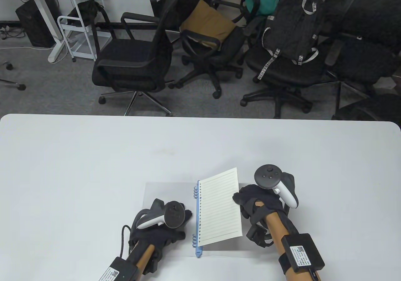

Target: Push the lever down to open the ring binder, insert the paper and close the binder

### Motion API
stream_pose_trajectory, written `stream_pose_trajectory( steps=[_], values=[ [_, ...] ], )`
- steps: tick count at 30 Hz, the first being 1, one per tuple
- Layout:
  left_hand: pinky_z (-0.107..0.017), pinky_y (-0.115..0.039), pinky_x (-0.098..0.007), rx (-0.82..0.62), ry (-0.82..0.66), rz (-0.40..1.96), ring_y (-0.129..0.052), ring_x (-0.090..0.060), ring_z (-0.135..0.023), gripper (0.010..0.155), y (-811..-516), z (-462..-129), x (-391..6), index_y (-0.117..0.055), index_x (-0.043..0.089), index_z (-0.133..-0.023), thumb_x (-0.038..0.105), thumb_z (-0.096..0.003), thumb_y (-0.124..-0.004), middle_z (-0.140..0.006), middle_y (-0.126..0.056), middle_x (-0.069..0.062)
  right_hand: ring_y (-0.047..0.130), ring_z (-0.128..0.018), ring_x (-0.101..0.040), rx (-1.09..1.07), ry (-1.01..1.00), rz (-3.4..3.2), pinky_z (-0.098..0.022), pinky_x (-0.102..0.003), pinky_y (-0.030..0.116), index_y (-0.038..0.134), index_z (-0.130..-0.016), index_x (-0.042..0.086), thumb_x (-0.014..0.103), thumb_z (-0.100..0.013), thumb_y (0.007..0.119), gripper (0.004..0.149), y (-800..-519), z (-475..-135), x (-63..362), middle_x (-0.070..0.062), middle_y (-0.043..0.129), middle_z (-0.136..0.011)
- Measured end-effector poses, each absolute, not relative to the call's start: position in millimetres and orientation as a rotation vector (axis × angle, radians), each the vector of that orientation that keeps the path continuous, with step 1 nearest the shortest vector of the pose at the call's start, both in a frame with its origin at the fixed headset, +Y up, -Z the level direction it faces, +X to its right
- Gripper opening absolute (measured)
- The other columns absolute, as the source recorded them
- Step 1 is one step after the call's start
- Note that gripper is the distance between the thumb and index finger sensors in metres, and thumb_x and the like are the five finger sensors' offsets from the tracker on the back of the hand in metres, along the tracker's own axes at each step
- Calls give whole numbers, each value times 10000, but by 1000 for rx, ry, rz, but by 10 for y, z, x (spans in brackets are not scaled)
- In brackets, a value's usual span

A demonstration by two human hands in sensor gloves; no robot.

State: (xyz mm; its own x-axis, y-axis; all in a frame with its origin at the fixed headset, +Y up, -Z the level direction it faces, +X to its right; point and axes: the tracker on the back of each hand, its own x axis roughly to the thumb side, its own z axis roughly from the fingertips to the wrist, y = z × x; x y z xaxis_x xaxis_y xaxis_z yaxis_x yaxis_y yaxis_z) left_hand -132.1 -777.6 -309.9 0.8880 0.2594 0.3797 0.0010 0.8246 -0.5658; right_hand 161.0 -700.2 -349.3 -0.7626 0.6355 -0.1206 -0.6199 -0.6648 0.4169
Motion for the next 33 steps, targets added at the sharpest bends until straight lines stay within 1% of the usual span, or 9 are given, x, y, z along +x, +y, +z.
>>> stream_pose_trajectory(
  steps=[28, 33],
  values=[
    [-776, -410, -710, -584, -467, 124, -386, -447, -1164, 724, -7771, -3102, -1304, -436, 271, -1241, 393, -627, -799, -1286, -357, -116, 956, -333, -177, 2, 609, 2430, -254, -319, 885, 838, -785, -41, 270, -603, 732, 376, -6927, -3523, 1550, -172, 936, -524],
    [-776, -409, -710, -583, -467, 121, -391, -448, -1164, 725, -7768, -3102, -1302, -437, 269, -1242, 393, -626, -801, -1286, -359, -115, 956, -329, -176, 17, 609, 2444, -250, -318, 885, 839, -783, -43, 270, -603, 733, 376, -6874, -3526, 1517, -172, 937, -520]
  ],
)
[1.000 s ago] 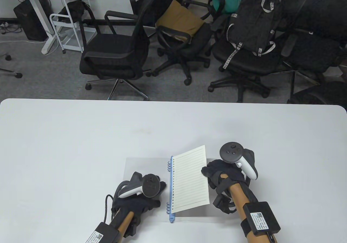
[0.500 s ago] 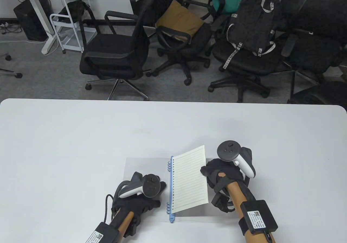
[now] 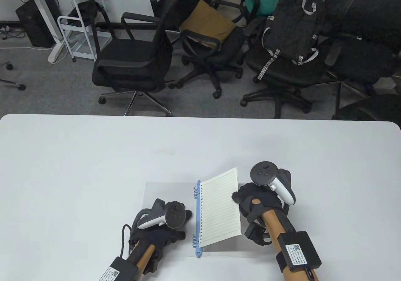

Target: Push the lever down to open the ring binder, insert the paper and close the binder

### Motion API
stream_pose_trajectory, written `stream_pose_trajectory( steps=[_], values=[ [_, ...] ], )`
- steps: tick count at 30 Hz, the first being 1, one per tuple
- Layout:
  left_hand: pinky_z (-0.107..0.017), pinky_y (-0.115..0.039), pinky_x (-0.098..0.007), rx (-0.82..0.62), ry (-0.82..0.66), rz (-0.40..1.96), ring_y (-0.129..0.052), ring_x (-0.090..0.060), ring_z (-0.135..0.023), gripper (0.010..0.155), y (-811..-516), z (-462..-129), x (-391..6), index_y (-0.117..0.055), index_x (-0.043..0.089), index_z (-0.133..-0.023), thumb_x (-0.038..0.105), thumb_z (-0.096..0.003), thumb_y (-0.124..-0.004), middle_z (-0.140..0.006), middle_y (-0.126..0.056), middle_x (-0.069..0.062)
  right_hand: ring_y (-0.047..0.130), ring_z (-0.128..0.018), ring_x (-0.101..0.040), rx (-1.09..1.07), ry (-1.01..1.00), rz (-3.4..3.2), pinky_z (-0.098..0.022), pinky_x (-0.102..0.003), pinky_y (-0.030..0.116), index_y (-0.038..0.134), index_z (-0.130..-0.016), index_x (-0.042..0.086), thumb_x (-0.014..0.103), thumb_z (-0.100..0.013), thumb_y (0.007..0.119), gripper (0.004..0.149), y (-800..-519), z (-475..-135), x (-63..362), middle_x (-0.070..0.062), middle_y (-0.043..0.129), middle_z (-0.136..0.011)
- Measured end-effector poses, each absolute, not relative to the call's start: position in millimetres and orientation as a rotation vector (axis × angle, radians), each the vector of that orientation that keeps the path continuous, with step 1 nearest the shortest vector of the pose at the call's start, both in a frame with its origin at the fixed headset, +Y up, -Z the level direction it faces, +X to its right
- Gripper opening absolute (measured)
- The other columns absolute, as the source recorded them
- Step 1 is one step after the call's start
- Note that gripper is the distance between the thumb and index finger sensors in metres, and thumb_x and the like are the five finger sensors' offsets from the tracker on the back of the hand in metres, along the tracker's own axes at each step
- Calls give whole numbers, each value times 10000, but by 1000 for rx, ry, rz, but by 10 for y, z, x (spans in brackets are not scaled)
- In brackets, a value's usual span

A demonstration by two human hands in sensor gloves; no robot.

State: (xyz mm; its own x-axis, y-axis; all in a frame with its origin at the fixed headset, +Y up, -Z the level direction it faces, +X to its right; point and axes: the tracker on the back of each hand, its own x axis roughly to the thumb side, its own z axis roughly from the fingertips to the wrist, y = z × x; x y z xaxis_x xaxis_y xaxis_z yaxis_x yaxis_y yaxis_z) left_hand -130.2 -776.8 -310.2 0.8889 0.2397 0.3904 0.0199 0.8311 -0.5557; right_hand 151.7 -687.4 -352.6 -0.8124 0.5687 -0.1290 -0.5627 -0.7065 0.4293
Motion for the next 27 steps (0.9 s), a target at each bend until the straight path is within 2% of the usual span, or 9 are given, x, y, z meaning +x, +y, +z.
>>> stream_pose_trajectory(
  steps=[27],
  values=[
    [-776, -409, -712, -580, -472, 117, -398, -448, -1164, 724, -7768, -3103, -1297, -442, 272, -1240, 395, -625, -803, -1286, -366, -115, 956, -324, -176, -1, 621, 2563, -246, -317, 885, 841, -780, -50, 267, -605, 734, 377, -6719, -3530, 1288, -174, 938, -515]
  ],
)
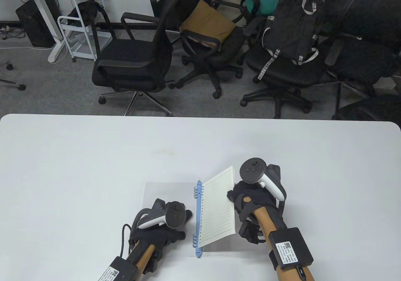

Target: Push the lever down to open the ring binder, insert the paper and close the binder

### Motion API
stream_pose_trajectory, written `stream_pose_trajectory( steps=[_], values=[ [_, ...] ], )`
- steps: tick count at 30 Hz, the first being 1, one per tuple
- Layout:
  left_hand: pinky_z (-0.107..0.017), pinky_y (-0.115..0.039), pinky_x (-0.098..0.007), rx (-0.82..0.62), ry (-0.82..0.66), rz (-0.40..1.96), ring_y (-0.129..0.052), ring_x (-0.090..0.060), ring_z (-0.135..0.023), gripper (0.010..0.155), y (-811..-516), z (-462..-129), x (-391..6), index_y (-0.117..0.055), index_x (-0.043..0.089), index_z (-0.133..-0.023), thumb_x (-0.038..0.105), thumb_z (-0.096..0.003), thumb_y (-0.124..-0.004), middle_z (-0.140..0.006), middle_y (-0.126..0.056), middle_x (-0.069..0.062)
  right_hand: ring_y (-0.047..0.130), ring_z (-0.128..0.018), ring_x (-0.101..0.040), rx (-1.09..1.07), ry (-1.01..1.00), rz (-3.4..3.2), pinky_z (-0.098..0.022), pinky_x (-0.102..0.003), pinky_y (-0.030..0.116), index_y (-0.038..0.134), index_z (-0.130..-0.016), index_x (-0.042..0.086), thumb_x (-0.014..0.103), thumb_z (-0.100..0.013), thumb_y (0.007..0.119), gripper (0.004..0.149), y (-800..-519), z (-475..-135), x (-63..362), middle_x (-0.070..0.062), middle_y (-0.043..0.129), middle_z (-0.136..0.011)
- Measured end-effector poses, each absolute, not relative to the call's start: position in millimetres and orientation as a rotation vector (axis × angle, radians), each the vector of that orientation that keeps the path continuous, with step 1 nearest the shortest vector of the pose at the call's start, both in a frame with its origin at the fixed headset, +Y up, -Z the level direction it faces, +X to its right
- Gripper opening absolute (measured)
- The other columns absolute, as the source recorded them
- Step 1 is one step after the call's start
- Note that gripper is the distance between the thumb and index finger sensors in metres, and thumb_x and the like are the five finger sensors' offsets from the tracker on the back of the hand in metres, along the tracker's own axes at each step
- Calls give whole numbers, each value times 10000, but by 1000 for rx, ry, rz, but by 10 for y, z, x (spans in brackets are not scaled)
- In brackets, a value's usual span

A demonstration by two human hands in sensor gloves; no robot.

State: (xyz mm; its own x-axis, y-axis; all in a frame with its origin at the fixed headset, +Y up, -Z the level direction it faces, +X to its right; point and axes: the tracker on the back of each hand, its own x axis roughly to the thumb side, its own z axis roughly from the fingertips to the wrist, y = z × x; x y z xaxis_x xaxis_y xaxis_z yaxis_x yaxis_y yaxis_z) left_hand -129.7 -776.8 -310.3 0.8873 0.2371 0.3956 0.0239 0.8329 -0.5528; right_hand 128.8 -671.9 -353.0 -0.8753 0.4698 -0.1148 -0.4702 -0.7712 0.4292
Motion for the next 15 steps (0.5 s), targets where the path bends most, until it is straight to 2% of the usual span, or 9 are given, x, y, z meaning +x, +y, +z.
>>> stream_pose_trajectory(
  steps=[15],
  values=[
    [-775, -409, -712, -580, -471, 117, -397, -447, -1166, 724, -7767, -3105, -1298, -444, 272, -1241, 395, -624, -804, -1286, -367, -113, 950, -362, -202, 37, 618, 2608, -283, -343, 873, 828, -804, -36, 265, -604, 731, 375, -6766, -3496, 1324, -185, 929, -551]
  ],
)
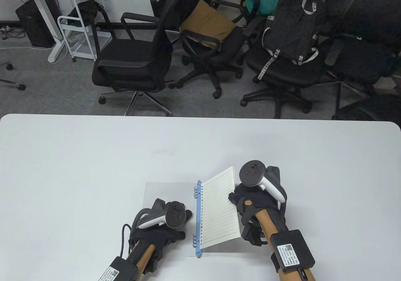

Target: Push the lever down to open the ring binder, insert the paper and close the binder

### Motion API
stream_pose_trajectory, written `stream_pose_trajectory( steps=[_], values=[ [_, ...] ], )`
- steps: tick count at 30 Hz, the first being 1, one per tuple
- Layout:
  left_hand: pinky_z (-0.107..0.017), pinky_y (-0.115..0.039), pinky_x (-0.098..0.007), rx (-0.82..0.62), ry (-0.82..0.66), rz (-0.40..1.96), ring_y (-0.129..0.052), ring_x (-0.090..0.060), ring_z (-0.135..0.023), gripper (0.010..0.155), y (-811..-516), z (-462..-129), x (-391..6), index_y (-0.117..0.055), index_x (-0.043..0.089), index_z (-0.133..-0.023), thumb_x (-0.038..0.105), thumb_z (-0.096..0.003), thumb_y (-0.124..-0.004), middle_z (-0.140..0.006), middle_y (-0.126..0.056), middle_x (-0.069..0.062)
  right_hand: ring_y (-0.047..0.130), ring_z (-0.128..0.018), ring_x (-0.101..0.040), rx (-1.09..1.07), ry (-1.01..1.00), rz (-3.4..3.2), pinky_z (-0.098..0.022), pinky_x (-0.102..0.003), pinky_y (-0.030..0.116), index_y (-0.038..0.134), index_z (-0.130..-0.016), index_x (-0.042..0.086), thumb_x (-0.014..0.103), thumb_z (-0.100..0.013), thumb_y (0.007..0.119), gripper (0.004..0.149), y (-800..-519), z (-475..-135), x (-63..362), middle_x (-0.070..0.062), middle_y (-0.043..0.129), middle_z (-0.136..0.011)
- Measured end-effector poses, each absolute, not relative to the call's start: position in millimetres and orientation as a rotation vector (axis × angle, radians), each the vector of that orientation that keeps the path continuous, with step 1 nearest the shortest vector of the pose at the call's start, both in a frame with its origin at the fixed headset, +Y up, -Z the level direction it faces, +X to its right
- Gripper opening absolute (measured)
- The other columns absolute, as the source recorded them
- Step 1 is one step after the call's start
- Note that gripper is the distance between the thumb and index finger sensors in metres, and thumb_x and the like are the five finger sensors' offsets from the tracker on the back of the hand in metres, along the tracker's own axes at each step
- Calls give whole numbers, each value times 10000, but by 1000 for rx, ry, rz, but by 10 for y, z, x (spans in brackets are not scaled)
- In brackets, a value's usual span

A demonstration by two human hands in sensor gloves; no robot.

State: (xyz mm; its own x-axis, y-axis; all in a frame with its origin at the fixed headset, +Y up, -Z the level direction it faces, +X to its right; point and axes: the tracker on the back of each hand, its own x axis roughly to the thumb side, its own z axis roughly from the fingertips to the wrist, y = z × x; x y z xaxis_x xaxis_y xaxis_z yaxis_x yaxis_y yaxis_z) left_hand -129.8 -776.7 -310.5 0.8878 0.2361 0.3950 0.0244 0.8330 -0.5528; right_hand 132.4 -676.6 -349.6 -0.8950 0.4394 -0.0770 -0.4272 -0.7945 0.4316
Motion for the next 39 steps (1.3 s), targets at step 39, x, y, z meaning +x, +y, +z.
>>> stream_pose_trajectory(
  steps=[39],
  values=[
    [-775, -407, -714, -580, -470, 121, -397, -441, -1167, 725, -7767, -3110, -1305, -446, 276, -1239, 396, -622, -807, -1285, -371, -109, 949, -375, -203, 78, 539, 2792, -297, -344, 871, 824, -811, -21, 273, -600, 732, 374, -6921, -3403, 1302, -179, 926, -564]
  ],
)
